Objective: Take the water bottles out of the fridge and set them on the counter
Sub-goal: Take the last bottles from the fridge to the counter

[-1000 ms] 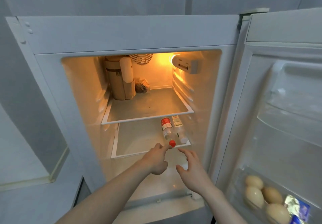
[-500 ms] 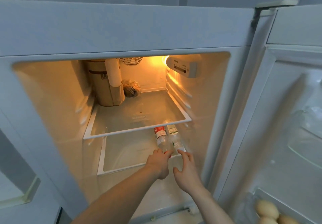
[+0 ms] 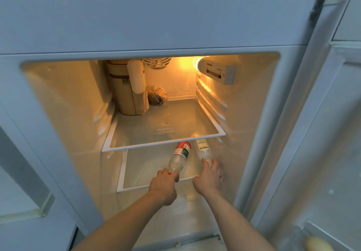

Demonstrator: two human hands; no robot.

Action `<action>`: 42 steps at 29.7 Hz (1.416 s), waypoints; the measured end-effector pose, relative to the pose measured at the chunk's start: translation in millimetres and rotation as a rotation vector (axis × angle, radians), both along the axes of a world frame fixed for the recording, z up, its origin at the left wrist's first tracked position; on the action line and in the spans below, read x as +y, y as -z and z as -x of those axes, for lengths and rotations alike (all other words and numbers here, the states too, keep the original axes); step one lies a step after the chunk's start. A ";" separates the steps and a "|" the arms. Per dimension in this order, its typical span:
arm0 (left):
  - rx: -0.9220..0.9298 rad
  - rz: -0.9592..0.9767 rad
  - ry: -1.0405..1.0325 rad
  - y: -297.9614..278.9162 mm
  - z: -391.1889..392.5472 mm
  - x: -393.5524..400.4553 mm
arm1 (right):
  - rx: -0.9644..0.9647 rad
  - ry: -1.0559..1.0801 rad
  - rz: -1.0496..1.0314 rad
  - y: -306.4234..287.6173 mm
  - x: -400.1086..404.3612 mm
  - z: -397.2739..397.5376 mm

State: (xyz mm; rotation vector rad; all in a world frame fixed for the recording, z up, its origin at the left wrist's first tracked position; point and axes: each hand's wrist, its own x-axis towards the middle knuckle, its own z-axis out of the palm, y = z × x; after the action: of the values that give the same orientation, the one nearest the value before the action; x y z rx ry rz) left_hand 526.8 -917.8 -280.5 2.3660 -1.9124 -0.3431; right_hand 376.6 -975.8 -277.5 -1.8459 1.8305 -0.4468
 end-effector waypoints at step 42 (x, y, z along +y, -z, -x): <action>0.182 0.511 -0.156 -62.4 -20.9 139.8 | -0.161 -0.278 0.383 -53.8 57.5 -0.8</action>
State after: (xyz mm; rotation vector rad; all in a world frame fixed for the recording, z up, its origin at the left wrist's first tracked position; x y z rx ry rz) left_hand 547.7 -778.1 -218.2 2.0451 -1.5004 -0.0430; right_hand 377.4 -918.3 -223.7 -2.2020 1.4251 -0.8601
